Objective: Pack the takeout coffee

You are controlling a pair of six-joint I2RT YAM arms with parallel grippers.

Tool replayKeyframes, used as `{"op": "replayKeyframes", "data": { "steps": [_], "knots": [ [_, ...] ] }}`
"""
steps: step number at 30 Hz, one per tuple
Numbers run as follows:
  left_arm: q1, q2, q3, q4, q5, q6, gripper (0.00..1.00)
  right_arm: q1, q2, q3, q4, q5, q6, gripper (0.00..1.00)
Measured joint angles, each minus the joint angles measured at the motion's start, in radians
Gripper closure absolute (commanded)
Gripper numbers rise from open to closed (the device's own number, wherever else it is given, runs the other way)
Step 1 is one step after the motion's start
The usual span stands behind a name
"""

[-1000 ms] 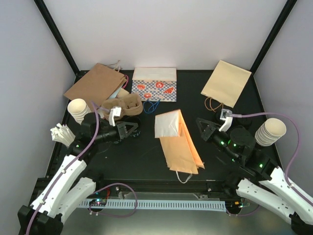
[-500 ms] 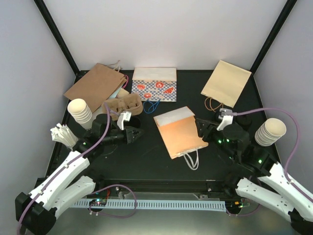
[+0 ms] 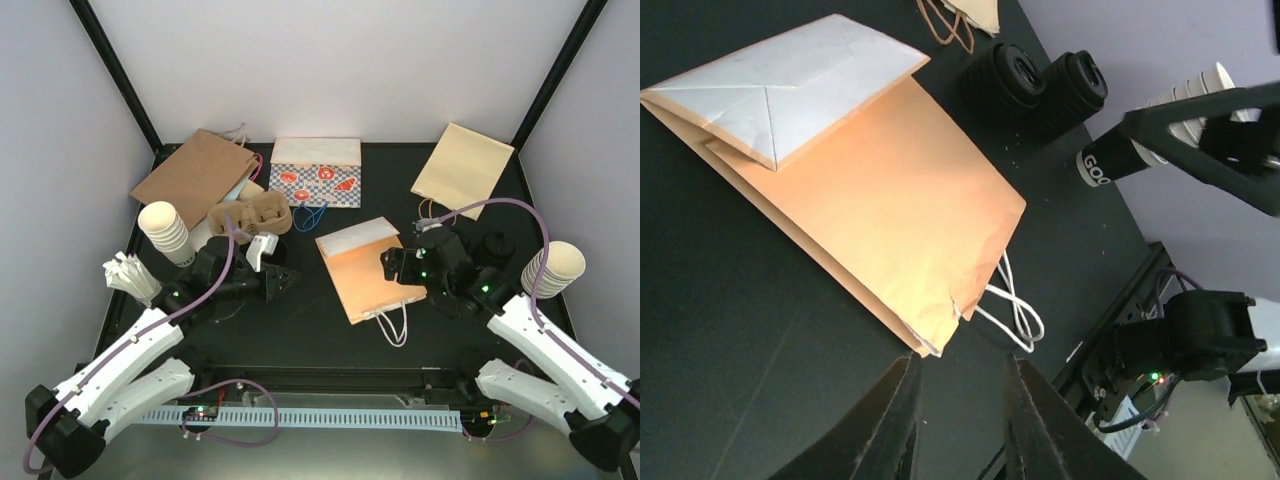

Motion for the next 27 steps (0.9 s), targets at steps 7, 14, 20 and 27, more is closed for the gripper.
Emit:
{"op": "replayKeyframes", "data": {
  "steps": [7, 14, 20, 27],
  "knots": [
    [-0.039, 0.0, 0.0, -0.014, -0.04, 0.02, 0.6, -0.266, 0.037, -0.133, 0.056, -0.179, -0.027, 0.01],
    [-0.063, 0.0, -0.004, -0.015, -0.063, 0.021, 0.55, -0.304, 0.158, -0.15, 0.141, -0.162, -0.032, 0.0],
    [-0.082, -0.005, -0.035, -0.015, -0.075, 0.021, 0.52, -0.326, 0.278, -0.175, 0.207, -0.153, -0.052, 0.0],
    [-0.092, -0.036, -0.069, -0.013, -0.084, 0.014, 0.49, -0.42, 0.373, -0.217, 0.283, -0.195, -0.065, 0.0]
  ]
}}
